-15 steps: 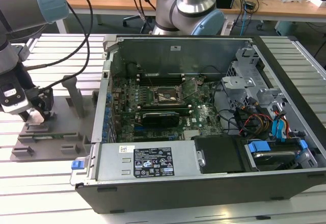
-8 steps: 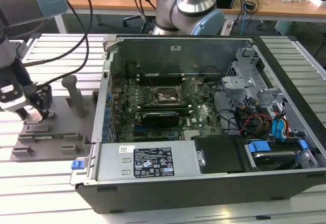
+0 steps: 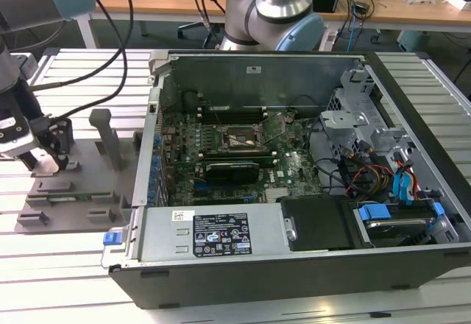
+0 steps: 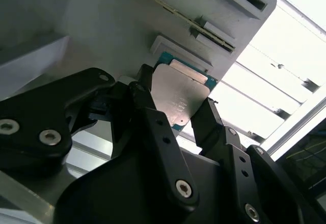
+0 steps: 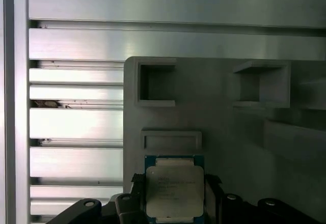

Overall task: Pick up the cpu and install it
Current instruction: 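Pick up the cpu and move it towards the insertion slot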

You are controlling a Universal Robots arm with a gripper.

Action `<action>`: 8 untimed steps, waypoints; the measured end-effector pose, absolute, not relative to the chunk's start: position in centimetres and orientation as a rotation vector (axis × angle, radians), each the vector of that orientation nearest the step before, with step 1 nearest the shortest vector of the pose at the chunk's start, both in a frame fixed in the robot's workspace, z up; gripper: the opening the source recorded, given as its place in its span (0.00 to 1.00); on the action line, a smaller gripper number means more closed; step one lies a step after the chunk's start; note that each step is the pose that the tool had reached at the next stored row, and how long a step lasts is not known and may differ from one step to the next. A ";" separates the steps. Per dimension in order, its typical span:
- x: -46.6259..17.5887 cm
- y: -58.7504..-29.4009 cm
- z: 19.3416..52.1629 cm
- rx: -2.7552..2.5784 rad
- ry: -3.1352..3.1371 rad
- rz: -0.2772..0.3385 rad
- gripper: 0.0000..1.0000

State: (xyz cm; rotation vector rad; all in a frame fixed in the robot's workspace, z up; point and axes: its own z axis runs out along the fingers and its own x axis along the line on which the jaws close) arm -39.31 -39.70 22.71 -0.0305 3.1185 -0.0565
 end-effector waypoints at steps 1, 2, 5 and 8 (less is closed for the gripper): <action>-39.3 -39.7 22.9 -0.030 3.119 -0.059 0.55; -39.3 -39.7 23.0 -0.030 3.118 -0.061 0.55; -39.3 -39.7 23.3 -0.031 3.118 -0.064 0.55; -39.3 -39.7 23.6 -0.031 3.118 -0.068 0.55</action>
